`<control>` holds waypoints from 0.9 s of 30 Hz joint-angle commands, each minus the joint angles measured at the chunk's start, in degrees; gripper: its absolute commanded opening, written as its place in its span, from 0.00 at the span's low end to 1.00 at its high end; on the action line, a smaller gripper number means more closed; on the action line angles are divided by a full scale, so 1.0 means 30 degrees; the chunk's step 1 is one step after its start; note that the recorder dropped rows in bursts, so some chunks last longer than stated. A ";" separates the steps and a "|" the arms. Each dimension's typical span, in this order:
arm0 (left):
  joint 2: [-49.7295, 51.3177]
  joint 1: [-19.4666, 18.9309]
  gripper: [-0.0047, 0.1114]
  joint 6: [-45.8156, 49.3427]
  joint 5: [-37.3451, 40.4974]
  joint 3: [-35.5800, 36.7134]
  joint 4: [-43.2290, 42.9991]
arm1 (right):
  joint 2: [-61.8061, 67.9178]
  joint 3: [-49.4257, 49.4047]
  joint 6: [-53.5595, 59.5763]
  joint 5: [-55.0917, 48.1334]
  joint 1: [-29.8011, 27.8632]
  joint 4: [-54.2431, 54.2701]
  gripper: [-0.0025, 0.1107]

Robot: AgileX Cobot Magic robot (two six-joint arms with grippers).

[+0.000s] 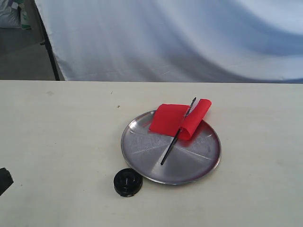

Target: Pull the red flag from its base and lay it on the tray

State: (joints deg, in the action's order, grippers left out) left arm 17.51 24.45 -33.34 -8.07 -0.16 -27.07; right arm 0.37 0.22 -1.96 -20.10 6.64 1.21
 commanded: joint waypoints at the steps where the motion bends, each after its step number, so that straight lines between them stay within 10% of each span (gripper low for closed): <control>1: -0.0088 0.0044 0.04 0.3078 0.0380 0.0054 0.4429 | -0.0124 -0.0073 -0.0049 0.0026 -0.0106 0.0055 0.02; 11: -0.4033 -0.1590 0.04 1.0193 0.6223 0.0054 0.9799 | -0.0124 -0.0073 -0.0049 0.0026 -0.0106 0.0055 0.02; 27: -0.5837 -0.2173 0.04 1.0842 0.8782 0.0054 1.0709 | -0.0124 -0.0073 -0.0049 0.0026 -0.0106 0.0055 0.02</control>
State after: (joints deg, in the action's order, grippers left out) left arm 0.38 18.10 -1.91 18.19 -0.16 3.91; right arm 0.37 0.22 -1.96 -20.10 6.64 1.21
